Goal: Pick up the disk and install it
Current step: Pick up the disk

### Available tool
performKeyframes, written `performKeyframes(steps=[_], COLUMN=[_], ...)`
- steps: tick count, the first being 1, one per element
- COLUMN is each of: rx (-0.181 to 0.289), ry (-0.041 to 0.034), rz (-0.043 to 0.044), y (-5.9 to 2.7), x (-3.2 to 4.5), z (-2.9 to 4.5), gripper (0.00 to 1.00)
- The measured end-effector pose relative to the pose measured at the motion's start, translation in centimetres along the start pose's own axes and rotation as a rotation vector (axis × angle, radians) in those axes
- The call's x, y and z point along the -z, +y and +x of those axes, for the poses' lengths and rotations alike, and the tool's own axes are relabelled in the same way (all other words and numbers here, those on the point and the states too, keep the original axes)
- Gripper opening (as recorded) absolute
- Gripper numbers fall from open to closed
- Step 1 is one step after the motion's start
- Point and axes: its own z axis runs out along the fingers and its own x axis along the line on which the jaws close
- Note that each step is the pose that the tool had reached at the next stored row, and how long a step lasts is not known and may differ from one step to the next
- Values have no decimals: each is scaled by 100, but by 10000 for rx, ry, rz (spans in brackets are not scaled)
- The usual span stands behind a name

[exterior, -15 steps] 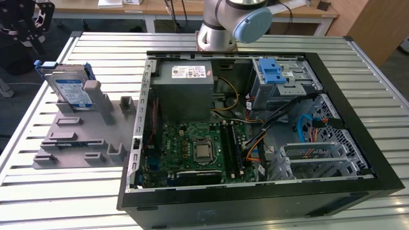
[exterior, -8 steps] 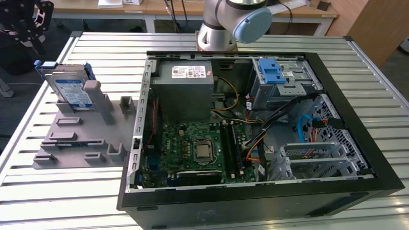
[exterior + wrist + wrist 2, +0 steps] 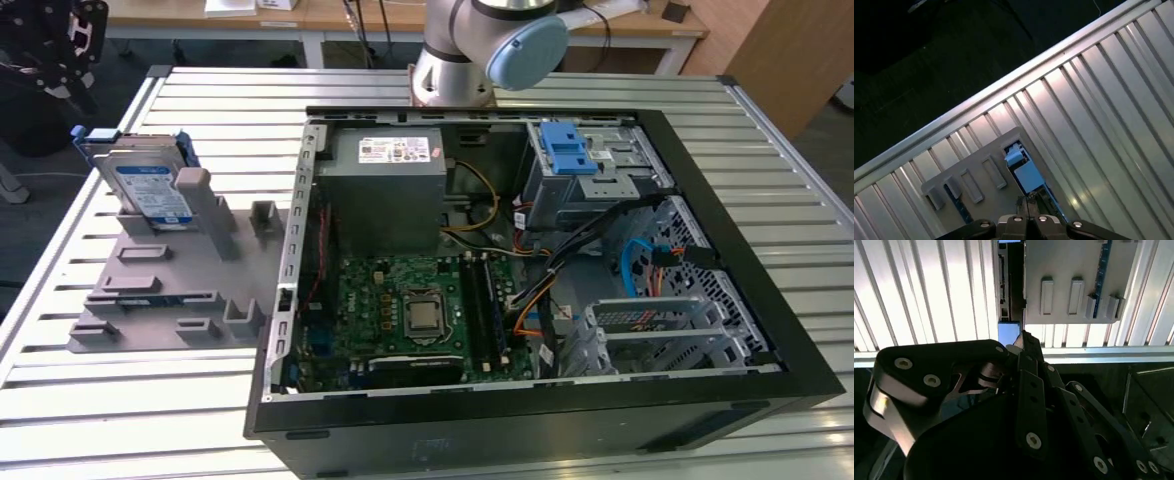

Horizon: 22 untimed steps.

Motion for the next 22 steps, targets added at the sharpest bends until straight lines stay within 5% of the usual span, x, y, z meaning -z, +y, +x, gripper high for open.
performKeyframes(steps=[22], rx=[3378], ry=[21], rz=[-14], y=[0], x=[-23], z=[0], gripper=[11])
